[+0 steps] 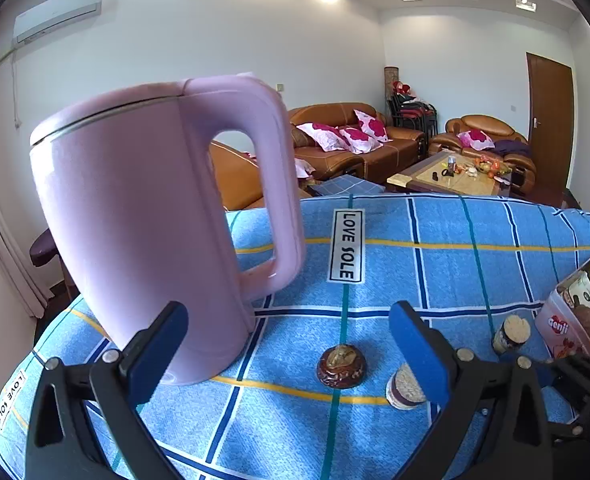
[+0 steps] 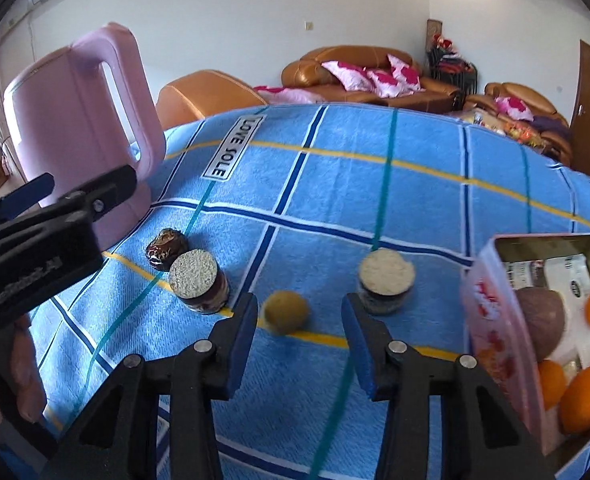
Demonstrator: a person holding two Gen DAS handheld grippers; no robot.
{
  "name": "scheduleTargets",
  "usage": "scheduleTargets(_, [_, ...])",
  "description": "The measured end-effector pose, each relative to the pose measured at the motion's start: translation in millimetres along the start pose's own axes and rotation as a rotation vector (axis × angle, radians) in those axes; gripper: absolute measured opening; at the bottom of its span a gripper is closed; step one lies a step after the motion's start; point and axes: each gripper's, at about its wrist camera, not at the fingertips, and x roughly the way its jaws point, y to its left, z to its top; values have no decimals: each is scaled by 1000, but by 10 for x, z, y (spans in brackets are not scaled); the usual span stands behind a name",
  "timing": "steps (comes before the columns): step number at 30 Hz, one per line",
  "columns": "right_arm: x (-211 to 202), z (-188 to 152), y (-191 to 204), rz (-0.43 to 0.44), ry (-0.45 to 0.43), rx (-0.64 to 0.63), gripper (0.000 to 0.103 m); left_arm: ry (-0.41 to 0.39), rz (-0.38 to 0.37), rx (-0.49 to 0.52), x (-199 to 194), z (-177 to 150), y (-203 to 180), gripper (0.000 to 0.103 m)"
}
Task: Organize fruits
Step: 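Move both open tools back toward the remaining items on the bedspread, then grasp a brown kiwi with the right tool while the left tool grasps a beige-lidded jar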
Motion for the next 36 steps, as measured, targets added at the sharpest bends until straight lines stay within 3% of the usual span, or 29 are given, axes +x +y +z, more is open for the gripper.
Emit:
scheduleTargets(2, [55,19,7,11,18,7,36,10,-7,-13,4,8,31,102])
scheduleTargets(6, [150,36,-3,34,63,34,36,26,-40,-24,21,17,58,102])
scheduleTargets(8, [156,44,-7,41,64,36,30,26,-59,-15,17,17,24,102])
scheduleTargets(13, [96,20,-30,67,56,46,29,24,-97,19,8,-5,-81,98])
scheduleTargets(16, [-64,-13,-78,70,-14,67,29,37,-154,49,12,-33,-169,93])
scheduleTargets(21, [-467,-88,-252,-40,-200,126,29,49,-233,77,3,-76,-325,92])
scheduleTargets(23, [-555,-101,-324,-75,-249,148,29,71,-260,90,32,-110,-402,85])
scheduleTargets(26, [-609,-73,-357,-99,-284,154,29,100,-253,129,82,-167,-509,76])
scheduleTargets(28, [-606,-63,-355,-93,-283,151,29,114,-241,148,129,-200,-571,75])
scheduleTargets(32, [-562,-61,-288,-81,-273,128,30,153,-243,190,214,-282,-681,62])
scheduleTargets(36, [-556,-68,-230,-87,-284,102,30,175,-244,181,258,-286,-684,60])
